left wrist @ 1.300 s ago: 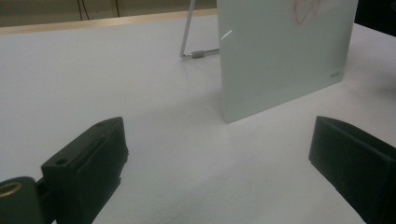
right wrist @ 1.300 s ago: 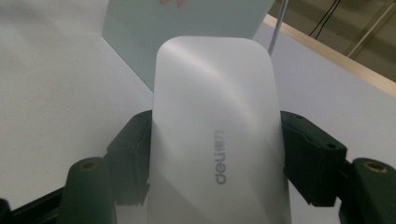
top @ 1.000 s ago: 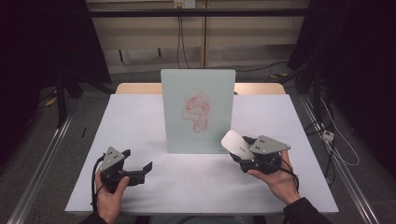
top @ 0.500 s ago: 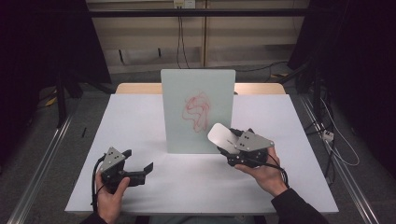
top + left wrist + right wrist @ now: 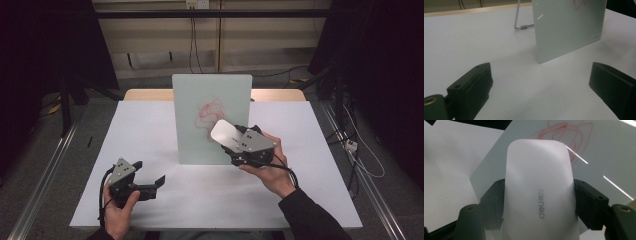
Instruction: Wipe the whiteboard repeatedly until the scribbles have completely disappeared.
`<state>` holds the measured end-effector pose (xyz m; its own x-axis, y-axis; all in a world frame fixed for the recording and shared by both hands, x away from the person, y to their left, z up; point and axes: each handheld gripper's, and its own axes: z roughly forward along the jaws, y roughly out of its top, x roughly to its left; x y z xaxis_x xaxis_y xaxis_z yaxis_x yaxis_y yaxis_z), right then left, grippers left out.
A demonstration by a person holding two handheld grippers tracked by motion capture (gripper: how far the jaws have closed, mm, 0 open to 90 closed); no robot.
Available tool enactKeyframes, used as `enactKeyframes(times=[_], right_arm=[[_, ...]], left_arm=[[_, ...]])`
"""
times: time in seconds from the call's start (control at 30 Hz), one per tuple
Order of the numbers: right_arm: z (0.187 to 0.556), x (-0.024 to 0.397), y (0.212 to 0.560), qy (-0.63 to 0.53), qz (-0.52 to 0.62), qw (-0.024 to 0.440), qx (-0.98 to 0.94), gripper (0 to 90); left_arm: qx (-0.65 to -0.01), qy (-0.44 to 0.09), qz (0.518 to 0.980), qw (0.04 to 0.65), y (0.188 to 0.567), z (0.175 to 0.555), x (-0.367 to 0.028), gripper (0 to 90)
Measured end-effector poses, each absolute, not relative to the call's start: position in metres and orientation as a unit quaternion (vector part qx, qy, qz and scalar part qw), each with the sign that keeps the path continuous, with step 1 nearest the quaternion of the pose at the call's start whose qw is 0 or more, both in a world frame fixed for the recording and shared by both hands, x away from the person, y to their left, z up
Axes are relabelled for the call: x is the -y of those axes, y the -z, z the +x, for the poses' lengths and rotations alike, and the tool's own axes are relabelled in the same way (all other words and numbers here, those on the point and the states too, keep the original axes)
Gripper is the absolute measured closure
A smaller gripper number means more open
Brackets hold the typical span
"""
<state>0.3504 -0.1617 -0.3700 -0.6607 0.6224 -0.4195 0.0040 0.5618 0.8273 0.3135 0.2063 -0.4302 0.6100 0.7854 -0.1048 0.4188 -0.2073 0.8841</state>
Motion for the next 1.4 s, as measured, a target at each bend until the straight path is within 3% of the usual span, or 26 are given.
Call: enactKeyframes(times=[1.03,1.4], right_arm=[[0.398,0.127,0.327,-0.399,0.158,0.458,-0.778,31.2],[0.39,0.114,0.348,-0.375,0.139,0.471,-0.787,31.3]], left_arm=[[-0.4,-0.181,0.759,0.481,0.431,0.314,-0.205,4.7],[-0.4,-0.182,0.758,0.482,0.431,0.314,-0.205,4.7]])
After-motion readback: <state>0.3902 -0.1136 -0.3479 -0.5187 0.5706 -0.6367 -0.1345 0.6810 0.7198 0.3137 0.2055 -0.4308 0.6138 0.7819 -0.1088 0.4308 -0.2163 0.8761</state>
